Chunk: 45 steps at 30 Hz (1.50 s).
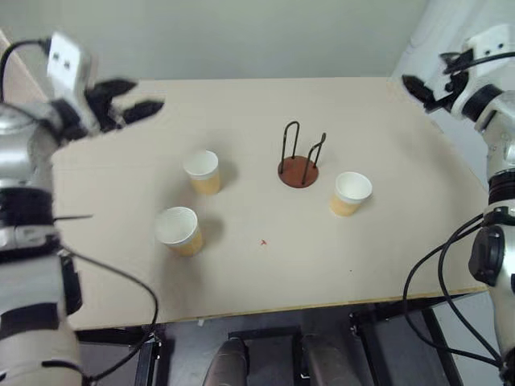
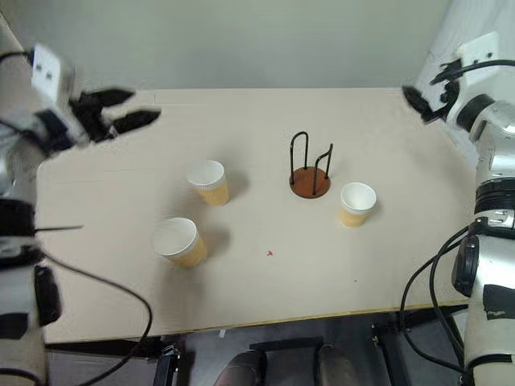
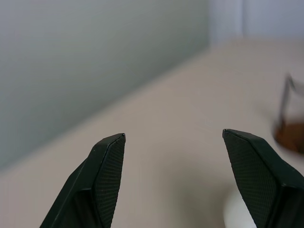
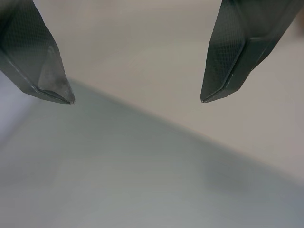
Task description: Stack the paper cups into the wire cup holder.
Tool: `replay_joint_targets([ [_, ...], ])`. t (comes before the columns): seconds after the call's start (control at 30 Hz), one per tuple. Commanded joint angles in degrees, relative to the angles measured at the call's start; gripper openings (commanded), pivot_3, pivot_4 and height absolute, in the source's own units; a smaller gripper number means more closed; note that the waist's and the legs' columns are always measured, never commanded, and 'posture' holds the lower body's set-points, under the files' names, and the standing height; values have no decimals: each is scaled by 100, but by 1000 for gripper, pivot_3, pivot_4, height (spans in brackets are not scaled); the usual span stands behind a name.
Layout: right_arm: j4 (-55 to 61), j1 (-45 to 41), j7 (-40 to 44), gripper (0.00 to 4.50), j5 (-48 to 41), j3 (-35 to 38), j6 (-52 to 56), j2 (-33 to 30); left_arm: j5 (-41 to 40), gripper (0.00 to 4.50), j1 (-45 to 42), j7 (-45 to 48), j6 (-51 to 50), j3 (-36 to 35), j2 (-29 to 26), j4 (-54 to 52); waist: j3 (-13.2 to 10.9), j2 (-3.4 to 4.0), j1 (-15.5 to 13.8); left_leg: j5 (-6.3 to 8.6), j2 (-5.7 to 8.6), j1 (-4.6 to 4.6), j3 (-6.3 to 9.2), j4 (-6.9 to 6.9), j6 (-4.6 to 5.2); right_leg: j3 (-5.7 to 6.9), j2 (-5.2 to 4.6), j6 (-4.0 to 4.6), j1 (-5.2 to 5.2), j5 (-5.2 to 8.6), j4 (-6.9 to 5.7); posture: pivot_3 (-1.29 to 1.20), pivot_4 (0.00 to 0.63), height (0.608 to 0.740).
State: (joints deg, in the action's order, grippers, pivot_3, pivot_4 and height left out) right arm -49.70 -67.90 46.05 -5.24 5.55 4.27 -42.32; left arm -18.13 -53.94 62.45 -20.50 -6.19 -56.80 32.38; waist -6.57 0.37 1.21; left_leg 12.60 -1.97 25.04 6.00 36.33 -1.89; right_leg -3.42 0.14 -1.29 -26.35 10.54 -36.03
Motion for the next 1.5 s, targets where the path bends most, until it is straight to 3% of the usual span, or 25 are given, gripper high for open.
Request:
replay_joint_targets([
  [0.03, 347, -153, 703, 4500, -37, -150, 47, -163, -246, 3571, 169, 782, -71, -272, -514, -505, 0, 0, -18, -2, 0, 3, 1, 3, -4, 2, 0, 0, 0, 0, 2, 0, 150, 740],
  [0.2, 678, -27, 1865, 4500, -187, -368, 381, -313, -478, 3571, 935, 1602, -420, -259, -1020, -1166, 0, 1, -94, 23, 12, 8, 0, 26, 24, -2, -13, 5, 2, 3, 8, 0, 150, 740],
  [0.37, 1046, 197, 2118, 4500, -204, -395, 668, -224, -639, 3571, 947, 1540, -670, -318, -840, -1446, 2, -5, -147, 29, 16, -1, 8, 74, 33, 5, -21, 19, 22, -1, -23, 0, 150, 740],
  [0.47, 1381, 298, 1677, 4500, -279, -296, 1521, -17, -706, 3571, 900, 1425, -701, -416, -731, -1520, 2, -5, -121, 24, 24, -12, 4, 76, 33, -1, -28, 51, 25, -6, -31, 0, 150, 740],
  [0.67, 3831, 1259, 1326, 4500, -1061, -212, 4139, 111, -666, 3571, 1123, 1172, -594, -495, -634, -1644, 1, -4, -84, -3, 23, -32, 0, 76, 32, -3, -24, 64, 30, -18, -58, 0, 150, 740],
  [0.87, 4088, 1230, -19, 4500, -1316, 52, 5415, 1043, -674, 3571, 1077, 1051, -565, -421, -435, -1730, 5, -11, -50, -5, 23, -61, -3, 77, 32, -15, -19, 65, 44, -17, -69, 0, 150, 740],
  [1.1, 4269, 1477, -506, 4500, -1187, -399, 5546, 1405, -658, 3571, 940, 1011, -630, -383, -367, -1846, 5, -10, -95, -3, 21, -56, 1, 71, 32, -10, -11, 79, 32, -9, -77, 0, 150, 740],
  [1.5, 2580, 1061, -851, 4500, -774, -715, 4272, 2007, -828, 3571, 1375, 707, -940, -652, -418, -2520, 5, -10, -107, 2, 20, -52, 0, 71, 29, -11, -9, 81, 22, -8, -83, 0, 150, 740],
])
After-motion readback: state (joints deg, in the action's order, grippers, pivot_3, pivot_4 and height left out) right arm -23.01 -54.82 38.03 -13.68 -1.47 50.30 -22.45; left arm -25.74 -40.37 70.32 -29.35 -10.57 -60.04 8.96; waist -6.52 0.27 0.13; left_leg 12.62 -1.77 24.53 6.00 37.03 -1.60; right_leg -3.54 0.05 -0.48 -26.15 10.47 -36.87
